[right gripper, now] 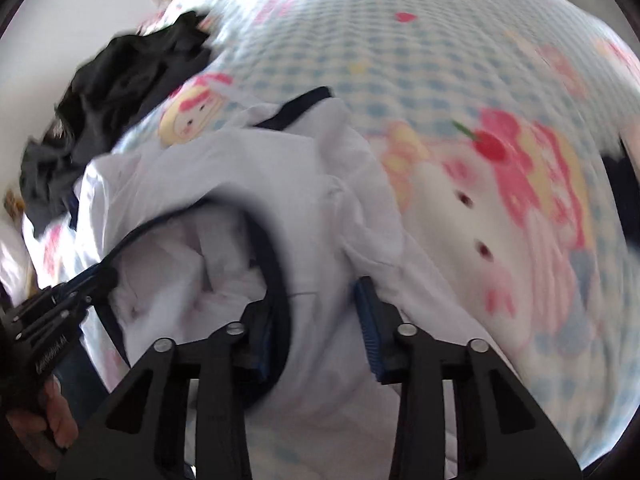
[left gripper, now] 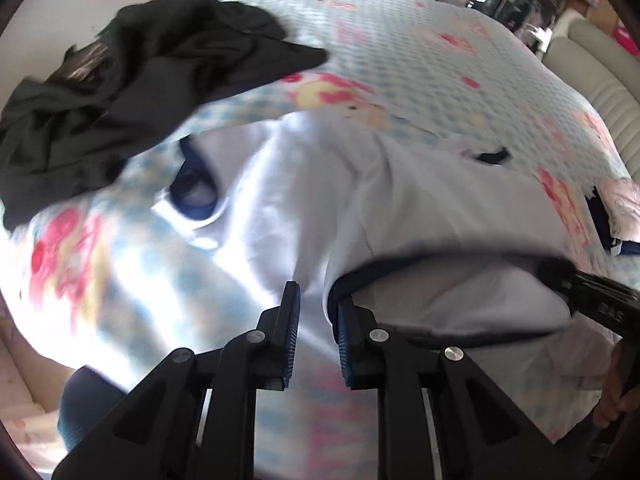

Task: Fold clothes
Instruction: 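Grasp the navy-trimmed hem with both grippers and lift the shirt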

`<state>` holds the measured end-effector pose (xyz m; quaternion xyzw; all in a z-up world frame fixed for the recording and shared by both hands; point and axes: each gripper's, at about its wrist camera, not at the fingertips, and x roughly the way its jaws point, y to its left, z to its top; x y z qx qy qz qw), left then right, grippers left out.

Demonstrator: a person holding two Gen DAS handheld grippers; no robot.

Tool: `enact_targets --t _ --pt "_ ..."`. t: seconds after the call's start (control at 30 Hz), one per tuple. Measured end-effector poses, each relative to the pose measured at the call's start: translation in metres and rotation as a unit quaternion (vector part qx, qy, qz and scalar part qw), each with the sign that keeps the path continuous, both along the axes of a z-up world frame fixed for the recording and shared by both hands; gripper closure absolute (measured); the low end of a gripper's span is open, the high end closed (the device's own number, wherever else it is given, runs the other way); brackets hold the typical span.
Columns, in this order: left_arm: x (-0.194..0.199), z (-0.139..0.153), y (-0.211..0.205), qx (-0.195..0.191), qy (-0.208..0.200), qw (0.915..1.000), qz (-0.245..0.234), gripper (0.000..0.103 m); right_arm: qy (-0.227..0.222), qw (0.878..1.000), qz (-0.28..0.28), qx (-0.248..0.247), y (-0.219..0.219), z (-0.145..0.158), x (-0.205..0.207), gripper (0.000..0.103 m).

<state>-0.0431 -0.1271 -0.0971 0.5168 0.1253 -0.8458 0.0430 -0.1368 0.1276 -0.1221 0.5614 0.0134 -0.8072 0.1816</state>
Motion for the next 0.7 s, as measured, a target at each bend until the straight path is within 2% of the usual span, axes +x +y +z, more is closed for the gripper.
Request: enact_targets --t 0.03,0.1,0.23,0.27,0.33,0.37,0.47,0.5,0.57,0.63,0.67,0.7 --pt "0.004 0.002 0.002 0.006 0.001 1.0000 -0.005 0.085 0.005 1.000 0.000 0.002 0.007 0.003 0.006 0.073" --pt "0.011 0.007 0.012 0.012 0.004 0.9998 -0.017 0.085 0.002 1.000 0.011 0.010 0.016 0.006 0.023 0.085" --pt "0.026 0.016 0.033 0.039 0.011 0.9980 -0.049 0.082 0.015 0.998 0.032 0.044 0.034 0.009 0.065 0.092" --pt "0.028 0.017 0.036 0.041 0.010 0.9976 -0.054 0.079 0.018 0.998 0.026 0.045 0.041 0.012 0.072 0.092" --pt "0.028 0.011 0.038 0.052 0.003 0.9970 -0.056 0.058 0.017 0.999 0.013 0.036 0.055 0.017 0.082 0.092" --pt "0.027 0.007 0.038 0.058 0.000 0.9967 -0.057 0.043 0.013 1.000 0.009 0.025 0.060 0.019 0.085 0.092" --pt "0.023 0.004 0.038 0.083 0.015 0.9946 -0.060 0.043 0.001 1.000 0.002 -0.003 0.072 0.021 0.088 0.092" --pt "0.021 0.004 0.039 0.092 0.021 0.9937 -0.061 0.044 -0.002 1.000 0.004 -0.008 0.071 0.019 0.084 0.090" --pt "0.012 0.006 0.041 0.073 0.024 0.9950 -0.065 0.049 -0.005 1.000 0.008 -0.016 0.067 0.016 0.075 0.089" --pt "0.001 0.008 0.044 0.048 0.026 0.9961 -0.068 0.077 -0.011 1.000 0.008 -0.025 0.060 0.011 0.061 0.087" --pt "-0.005 0.010 0.046 0.036 0.027 0.9965 -0.070 0.099 -0.014 0.999 0.008 -0.029 0.057 0.008 0.054 0.086" --pt "-0.010 0.011 0.048 0.024 0.028 0.9967 -0.072 0.099 -0.018 0.999 0.010 -0.031 0.054 0.005 0.048 0.087"
